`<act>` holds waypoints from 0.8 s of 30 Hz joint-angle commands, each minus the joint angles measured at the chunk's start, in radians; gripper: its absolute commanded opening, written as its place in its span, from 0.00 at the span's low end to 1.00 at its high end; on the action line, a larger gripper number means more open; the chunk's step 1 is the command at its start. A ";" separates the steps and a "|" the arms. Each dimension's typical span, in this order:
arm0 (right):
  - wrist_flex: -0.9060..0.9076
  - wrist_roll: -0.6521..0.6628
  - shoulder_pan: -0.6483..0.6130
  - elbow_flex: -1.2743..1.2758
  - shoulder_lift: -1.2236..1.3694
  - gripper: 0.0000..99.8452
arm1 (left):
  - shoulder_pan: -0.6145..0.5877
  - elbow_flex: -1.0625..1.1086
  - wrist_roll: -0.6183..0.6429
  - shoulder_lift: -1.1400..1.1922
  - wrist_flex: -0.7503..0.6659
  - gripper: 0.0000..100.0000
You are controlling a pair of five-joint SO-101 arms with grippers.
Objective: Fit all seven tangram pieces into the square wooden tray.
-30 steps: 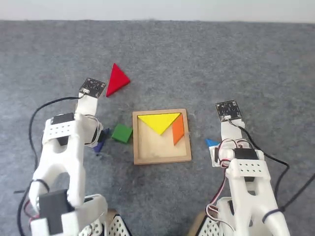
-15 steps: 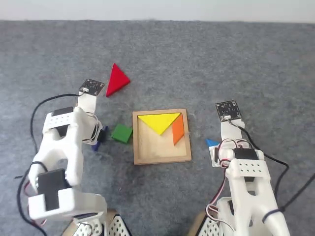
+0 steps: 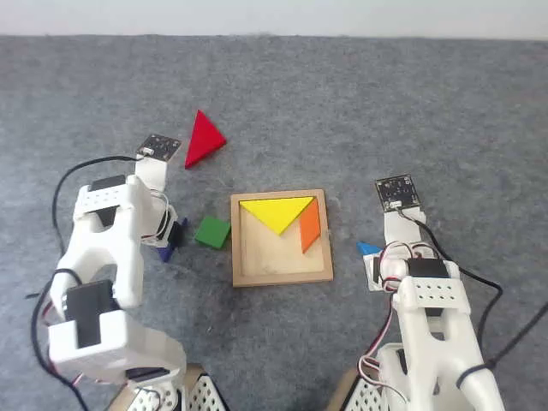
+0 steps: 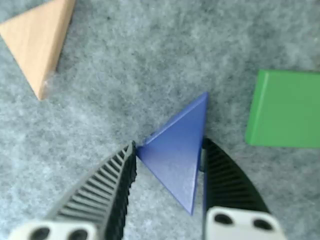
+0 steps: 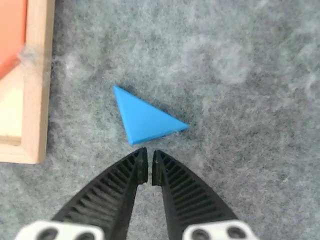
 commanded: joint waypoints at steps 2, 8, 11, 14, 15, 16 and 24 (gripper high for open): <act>-0.005 0.005 0.012 -0.008 -0.033 0.03 | -0.014 -0.030 0.005 0.006 0.005 0.23; -0.005 0.005 0.012 -0.008 -0.033 0.03 | -0.015 -0.030 0.005 0.008 0.026 0.23; -0.005 0.005 0.012 -0.008 -0.033 0.03 | -0.014 -0.030 -0.005 0.008 0.026 0.23; -0.005 0.005 0.012 -0.008 -0.033 0.03 | -0.008 -0.027 -0.038 0.008 0.026 0.23; -0.005 0.005 0.012 -0.008 -0.033 0.03 | -0.008 -0.028 -0.038 0.009 0.029 0.23; -0.005 0.005 0.012 -0.008 -0.033 0.03 | -0.008 -0.030 -0.038 0.011 0.034 0.23; -0.004 0.005 0.012 -0.008 -0.033 0.03 | -0.008 -0.030 -0.043 0.011 0.035 0.18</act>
